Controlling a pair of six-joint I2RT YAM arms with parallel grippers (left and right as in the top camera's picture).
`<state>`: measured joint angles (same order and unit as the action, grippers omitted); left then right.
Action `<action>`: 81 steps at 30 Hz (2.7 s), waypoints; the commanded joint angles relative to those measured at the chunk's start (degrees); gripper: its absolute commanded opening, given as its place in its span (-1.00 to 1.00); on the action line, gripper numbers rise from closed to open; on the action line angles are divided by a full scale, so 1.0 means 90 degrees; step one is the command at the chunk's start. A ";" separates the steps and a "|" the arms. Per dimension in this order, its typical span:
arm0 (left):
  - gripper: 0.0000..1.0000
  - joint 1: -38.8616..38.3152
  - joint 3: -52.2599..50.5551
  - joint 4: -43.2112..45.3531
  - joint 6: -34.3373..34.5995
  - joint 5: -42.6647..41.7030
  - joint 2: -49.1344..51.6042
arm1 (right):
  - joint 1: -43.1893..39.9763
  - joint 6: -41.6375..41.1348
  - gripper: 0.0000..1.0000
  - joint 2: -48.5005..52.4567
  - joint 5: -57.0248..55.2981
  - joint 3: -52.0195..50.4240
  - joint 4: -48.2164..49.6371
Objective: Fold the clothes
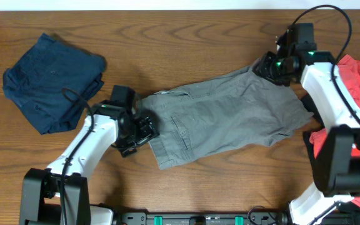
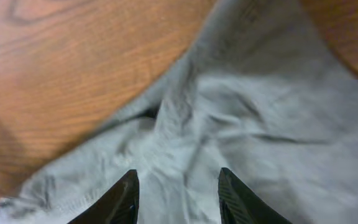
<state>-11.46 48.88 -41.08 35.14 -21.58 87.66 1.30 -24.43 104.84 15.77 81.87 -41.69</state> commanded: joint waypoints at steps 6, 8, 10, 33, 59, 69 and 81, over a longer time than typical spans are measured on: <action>0.69 -0.0306 -0.0682 0.1120 0.0238 -0.0044 0.0126 | -0.0012 0.0937 -0.17 -0.0962 -0.0418 0.0138 -0.0840; 0.69 -0.0306 -0.0792 0.1430 0.0396 -0.0051 0.0228 | -0.0012 0.0935 -0.18 -0.0996 -0.0415 0.0138 -0.1032; 0.69 -0.0308 -0.0826 0.1690 0.0469 -0.0058 0.0386 | -0.0010 0.0935 -0.18 -0.0993 -0.0415 0.0138 -0.1180; -0.88 0.0624 0.0374 -0.0158 -0.0265 -0.0646 -0.0583 | 0.1440 0.1722 -0.98 -0.0763 0.0238 -0.0299 -0.1324; -0.88 0.0631 0.3475 -0.2225 -0.0831 -0.0121 -0.0976 | 0.4940 0.0355 -0.98 0.1911 0.1277 -0.1132 0.2567; -0.88 0.0629 0.3565 -0.2538 -0.0838 0.0216 -0.0952 | 0.4498 0.0605 -0.98 0.1287 0.1263 -0.0750 0.1639; -0.88 0.0578 0.3558 -0.2616 -0.0852 0.0238 -0.0952 | 0.2404 0.1236 -0.98 -0.0277 -0.0270 -0.0571 -0.1168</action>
<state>-6.09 79.11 -64.58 28.38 -20.14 79.61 25.30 -16.10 101.82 18.96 76.97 -49.41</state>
